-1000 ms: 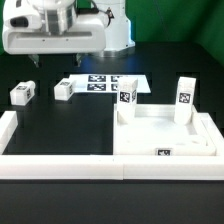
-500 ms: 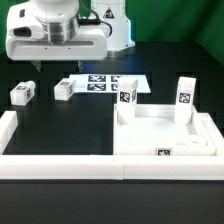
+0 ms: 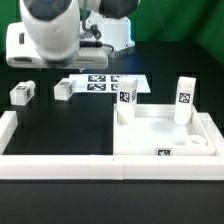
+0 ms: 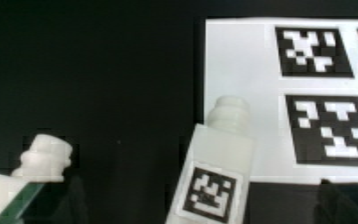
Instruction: Assemble square table
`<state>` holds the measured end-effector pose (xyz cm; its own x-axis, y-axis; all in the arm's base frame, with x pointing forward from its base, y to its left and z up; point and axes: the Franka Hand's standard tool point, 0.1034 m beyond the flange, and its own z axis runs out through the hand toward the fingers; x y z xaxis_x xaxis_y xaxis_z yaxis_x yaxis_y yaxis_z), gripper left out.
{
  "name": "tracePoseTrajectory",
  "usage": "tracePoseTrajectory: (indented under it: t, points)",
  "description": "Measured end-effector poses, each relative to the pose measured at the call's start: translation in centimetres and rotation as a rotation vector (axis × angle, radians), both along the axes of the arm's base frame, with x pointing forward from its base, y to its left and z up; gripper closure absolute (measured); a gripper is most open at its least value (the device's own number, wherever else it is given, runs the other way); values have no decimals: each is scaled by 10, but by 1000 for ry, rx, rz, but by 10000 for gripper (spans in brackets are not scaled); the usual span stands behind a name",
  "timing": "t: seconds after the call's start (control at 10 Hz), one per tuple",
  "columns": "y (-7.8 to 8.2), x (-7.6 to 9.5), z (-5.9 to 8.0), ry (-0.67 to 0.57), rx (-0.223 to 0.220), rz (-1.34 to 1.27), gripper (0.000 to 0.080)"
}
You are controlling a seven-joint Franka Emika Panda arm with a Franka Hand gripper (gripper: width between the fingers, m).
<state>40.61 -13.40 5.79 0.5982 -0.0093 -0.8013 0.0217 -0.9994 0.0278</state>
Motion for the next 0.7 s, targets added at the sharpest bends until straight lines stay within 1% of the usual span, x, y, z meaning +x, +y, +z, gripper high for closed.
tracePoseTrajectory:
  t: [0.1,0.3,0.4,0.7]
  points:
    - [0,3,-3,33,-5,1,150]
    - [3,5,-8,32,-6,12,150]
    - [3,7,-11,18,11,30,150]
    - [3,7,-12,16,10,30,150]
